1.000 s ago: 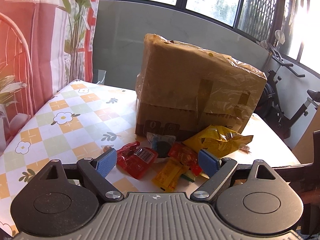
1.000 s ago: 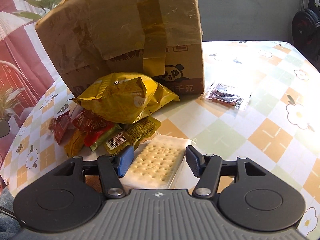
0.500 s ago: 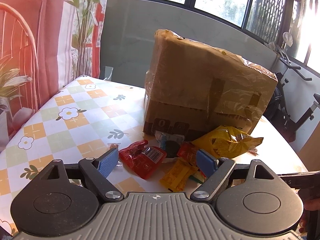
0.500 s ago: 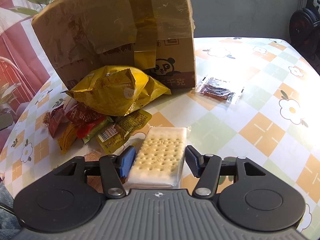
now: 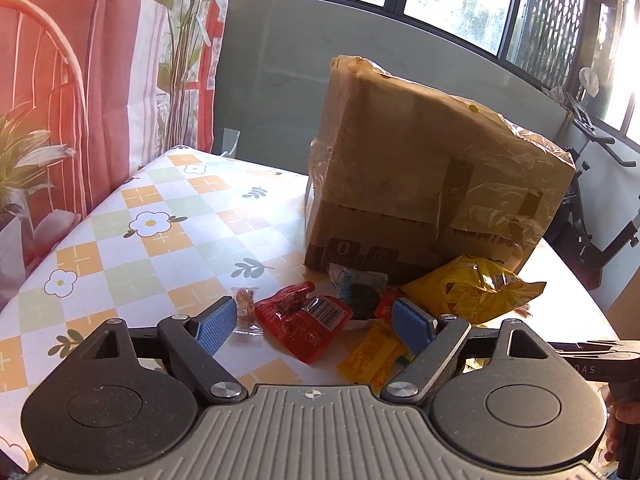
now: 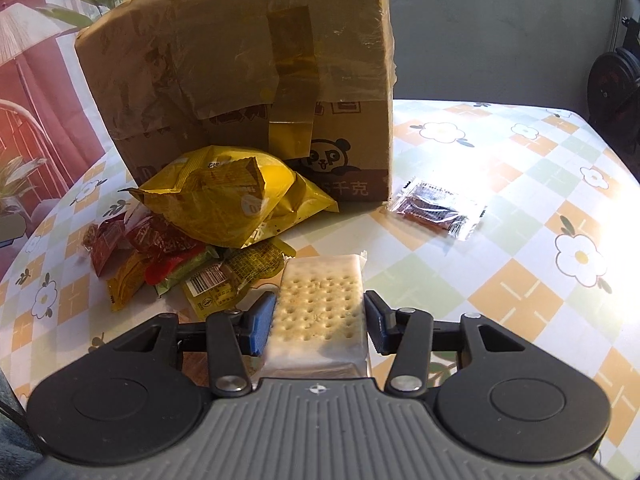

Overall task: Organize snacks
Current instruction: 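Grasp the white cracker pack with the right tool while the left tool grasps a small jerky packet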

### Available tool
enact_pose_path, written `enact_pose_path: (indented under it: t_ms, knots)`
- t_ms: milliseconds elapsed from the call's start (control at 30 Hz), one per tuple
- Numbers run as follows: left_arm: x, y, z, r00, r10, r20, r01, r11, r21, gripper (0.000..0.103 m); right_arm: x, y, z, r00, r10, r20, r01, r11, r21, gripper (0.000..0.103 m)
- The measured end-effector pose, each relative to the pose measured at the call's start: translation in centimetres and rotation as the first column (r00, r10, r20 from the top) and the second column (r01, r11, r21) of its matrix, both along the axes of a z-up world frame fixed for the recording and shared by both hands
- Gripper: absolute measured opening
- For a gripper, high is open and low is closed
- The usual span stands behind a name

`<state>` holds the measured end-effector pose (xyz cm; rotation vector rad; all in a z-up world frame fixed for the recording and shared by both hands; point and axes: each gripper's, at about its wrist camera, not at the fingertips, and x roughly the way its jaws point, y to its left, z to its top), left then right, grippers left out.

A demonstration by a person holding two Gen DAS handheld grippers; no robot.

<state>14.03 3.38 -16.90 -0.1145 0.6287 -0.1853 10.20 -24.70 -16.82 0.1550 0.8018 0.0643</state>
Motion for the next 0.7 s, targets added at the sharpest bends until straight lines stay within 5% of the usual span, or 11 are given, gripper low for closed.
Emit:
enact_pose_path:
  t_ms: [533,633,700]
  knots:
    - [3.6,1.0,-2.4,0.998,-0.053,-0.039,0.056,0.997,0.055,0.074,0.0,-0.5,-1.2,0.999,0.016,0.045,-0.016,1.000,-0.018,0.050]
    - [4.7,1.3,-3.2,0.997,-0.027,-0.066,0.031,0.998,0.054,0.063,0.1,-0.3,-1.4,0.999,0.020,0.040,-0.019,1.000,-0.022,0.049]
    - [5.4,1.8,-3.7,0.997,0.010,-0.073,-0.005,0.998,0.062,0.046,0.1,-0.4,-1.4,0.999,0.021,0.041,-0.020,1.000,-0.019,0.049]
